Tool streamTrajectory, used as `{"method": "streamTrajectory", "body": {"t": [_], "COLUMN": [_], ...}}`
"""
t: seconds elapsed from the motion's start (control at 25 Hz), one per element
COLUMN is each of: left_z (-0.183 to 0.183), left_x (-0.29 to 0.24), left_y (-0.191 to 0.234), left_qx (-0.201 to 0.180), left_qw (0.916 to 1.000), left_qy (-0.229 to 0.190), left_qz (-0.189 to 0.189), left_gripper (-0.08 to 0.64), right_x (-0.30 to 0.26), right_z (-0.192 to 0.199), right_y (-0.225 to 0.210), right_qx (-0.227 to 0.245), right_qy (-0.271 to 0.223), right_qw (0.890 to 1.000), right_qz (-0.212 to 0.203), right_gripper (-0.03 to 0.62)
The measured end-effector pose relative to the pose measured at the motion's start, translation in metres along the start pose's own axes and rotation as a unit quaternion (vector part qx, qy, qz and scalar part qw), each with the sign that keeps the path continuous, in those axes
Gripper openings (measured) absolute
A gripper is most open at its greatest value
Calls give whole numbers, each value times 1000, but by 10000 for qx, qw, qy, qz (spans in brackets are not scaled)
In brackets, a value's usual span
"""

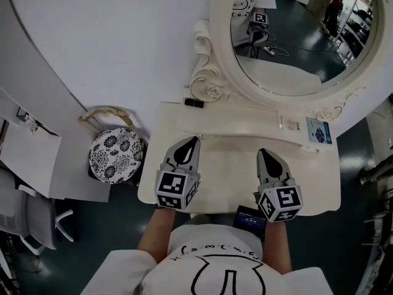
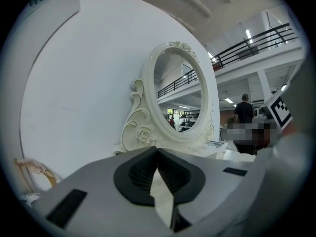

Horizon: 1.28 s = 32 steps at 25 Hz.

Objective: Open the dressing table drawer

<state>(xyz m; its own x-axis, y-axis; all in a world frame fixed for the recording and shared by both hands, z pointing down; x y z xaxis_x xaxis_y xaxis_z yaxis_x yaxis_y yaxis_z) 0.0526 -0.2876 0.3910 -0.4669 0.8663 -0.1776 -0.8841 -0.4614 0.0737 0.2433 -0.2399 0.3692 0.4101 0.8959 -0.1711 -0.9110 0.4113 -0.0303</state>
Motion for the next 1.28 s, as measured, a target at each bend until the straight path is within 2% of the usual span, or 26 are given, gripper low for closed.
{"method": "streamTrajectory", "body": {"t": [0.2, 0.52, 0.64, 0.96, 1.2, 1.28], "left_z": [-1, 8, 7, 18, 41, 49], "left_x": [-1, 1, 0, -2, -10, -15], "left_y": [-3, 6, 8, -3, -5, -4], "left_qx": [-2, 276, 338, 333, 312, 323], "left_qw": [10000, 9977, 9968, 9979, 9981, 9978], "left_qy": [-14, -19, -61, -20, 259, 372], "left_qz": [-49, -617, -723, -548, -460, -443], "left_gripper": [-2, -3, -2, -2, 4, 41], "right_x": [-5, -9, -12, -14, -18, -20], "right_z": [2, 7, 9, 27, 50, 56], "right_y": [-5, -15, -19, -21, -24, -25], "right_qx": [23, 118, 110, -35, -162, -191], "right_qy": [77, 108, 95, 220, 385, 443], "right_qw": [9998, 9984, 9979, 9973, 9969, 9966], "right_qz": [-172, -542, -625, -703, -670, -668], "right_gripper": [20, 20, 20, 20, 20, 20]}}
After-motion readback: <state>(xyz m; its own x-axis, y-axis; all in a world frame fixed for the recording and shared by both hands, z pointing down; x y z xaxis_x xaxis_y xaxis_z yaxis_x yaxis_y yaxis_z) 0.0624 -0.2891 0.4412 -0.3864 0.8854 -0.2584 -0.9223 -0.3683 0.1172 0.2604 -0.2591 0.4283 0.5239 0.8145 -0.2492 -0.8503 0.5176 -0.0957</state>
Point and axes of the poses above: the fingertips, and each gripper's own axes: x backward along the fingers, y to its left, z out of its underside, the point moved 2 cm from there along x, backward along the fingers, and after that the axes turned 6 degrees about -z, right-handed, at the moved point
